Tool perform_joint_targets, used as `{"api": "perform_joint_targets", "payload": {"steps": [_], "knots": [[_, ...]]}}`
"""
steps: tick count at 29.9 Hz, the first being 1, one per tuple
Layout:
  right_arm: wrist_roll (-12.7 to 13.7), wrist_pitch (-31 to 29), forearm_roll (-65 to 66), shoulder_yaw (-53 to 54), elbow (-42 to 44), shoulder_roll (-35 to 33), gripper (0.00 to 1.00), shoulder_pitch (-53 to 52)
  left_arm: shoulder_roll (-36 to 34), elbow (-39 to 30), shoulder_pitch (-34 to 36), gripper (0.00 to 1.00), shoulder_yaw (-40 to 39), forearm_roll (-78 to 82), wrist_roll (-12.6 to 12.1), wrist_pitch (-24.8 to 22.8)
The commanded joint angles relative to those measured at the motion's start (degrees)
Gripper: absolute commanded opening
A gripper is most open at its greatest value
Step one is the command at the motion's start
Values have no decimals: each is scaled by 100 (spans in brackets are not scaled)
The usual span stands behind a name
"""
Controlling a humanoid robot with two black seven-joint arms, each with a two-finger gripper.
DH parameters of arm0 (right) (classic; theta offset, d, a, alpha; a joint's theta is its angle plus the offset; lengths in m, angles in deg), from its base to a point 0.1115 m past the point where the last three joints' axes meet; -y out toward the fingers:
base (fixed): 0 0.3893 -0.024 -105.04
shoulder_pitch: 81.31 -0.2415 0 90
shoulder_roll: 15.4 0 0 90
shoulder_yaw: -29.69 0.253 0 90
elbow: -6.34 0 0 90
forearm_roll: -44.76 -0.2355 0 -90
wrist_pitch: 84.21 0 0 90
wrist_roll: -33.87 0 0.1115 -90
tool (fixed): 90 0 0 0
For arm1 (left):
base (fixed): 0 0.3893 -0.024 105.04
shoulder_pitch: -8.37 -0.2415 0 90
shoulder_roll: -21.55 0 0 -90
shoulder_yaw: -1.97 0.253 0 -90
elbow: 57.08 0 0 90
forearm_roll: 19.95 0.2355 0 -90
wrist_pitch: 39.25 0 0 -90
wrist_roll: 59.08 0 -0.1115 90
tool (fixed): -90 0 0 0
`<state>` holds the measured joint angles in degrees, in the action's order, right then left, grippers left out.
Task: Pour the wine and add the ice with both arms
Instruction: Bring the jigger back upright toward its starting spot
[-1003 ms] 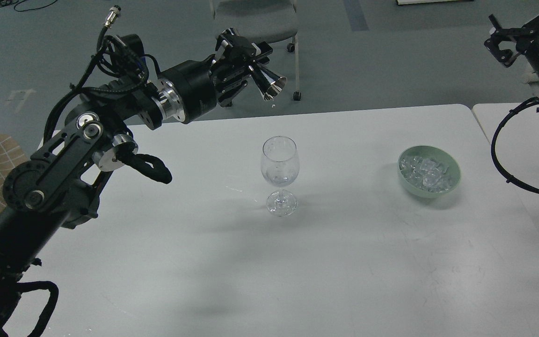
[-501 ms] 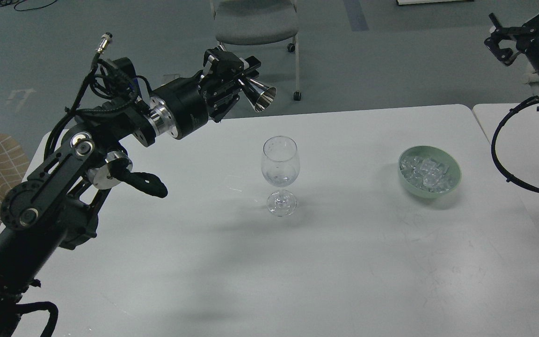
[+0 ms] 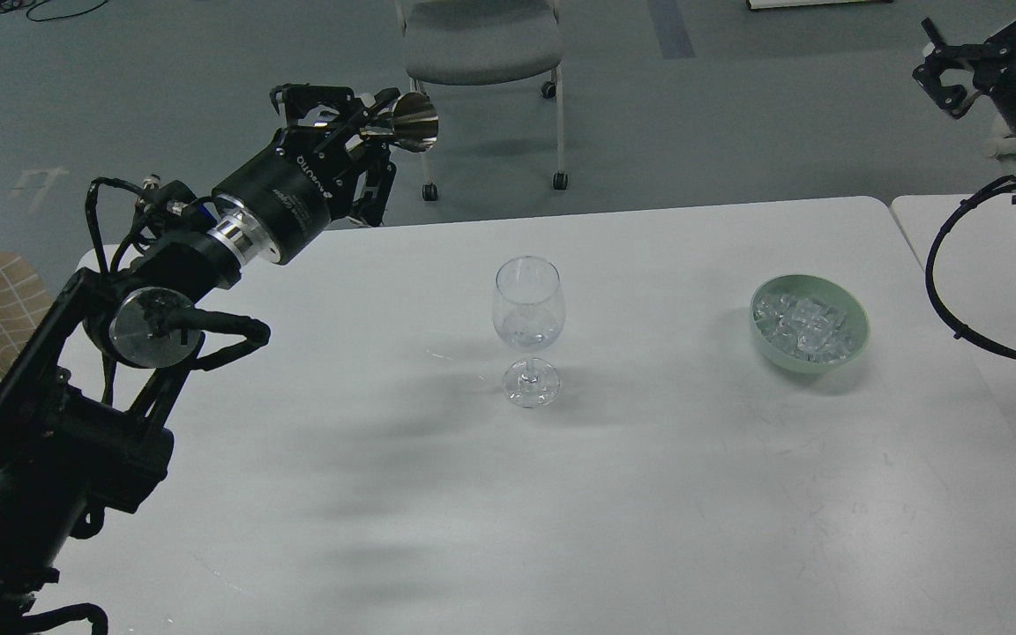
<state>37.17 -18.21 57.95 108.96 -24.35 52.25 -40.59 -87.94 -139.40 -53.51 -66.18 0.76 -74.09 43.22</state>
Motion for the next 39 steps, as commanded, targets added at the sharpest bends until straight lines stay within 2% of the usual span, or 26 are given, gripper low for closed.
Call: {"api": "perform_joint_targets", "payload": {"steps": [1, 8, 12, 14, 16, 20, 24, 27, 35, 39], "knots": [[21, 9, 8, -8, -69, -6, 100, 85, -63, 128, -411, 0, -398, -120, 68, -56], [21, 27, 8, -16, -60, -103, 100, 120, 33, 181, -1263, 0, -1637, -601, 59, -82], [21, 44, 8, -78, -69, -103, 100, 120, 33, 391, -1616, 0, -1964, -1130, 138, -117], [21, 44, 16, -192, -69, -112, 100, 129, 24, 462, -1835, 0, -2122, -1245, 243, -231], [21, 44, 17, -367, -60, -147, 100, 129, 24, 707, -2133, 0, -2368, -1280, 314, -538], [21, 44, 34, -526, -86, -261, 100, 138, 94, 1112, -2267, 0, -2510, -1455, 349, -759], [21, 44, 69, -816, -104, -542, 100, 164, 235, 1630, -2275, 0, -2518, -1755, 481, -926], [21, 44, 78, -974, -104, -648, 100, 164, 270, 1911, -2284, 0, -2518, -1764, 674, -1084], [13, 44, 87, -992, -104, -674, 100, 234, 420, 2773, -2293, 0, -2475, -1773, 710, -1172], [13, 53, 96, -992, -104, -665, 100, 252, 455, 2862, -2258, 0, -2439, -1764, 744, -1181]]}}
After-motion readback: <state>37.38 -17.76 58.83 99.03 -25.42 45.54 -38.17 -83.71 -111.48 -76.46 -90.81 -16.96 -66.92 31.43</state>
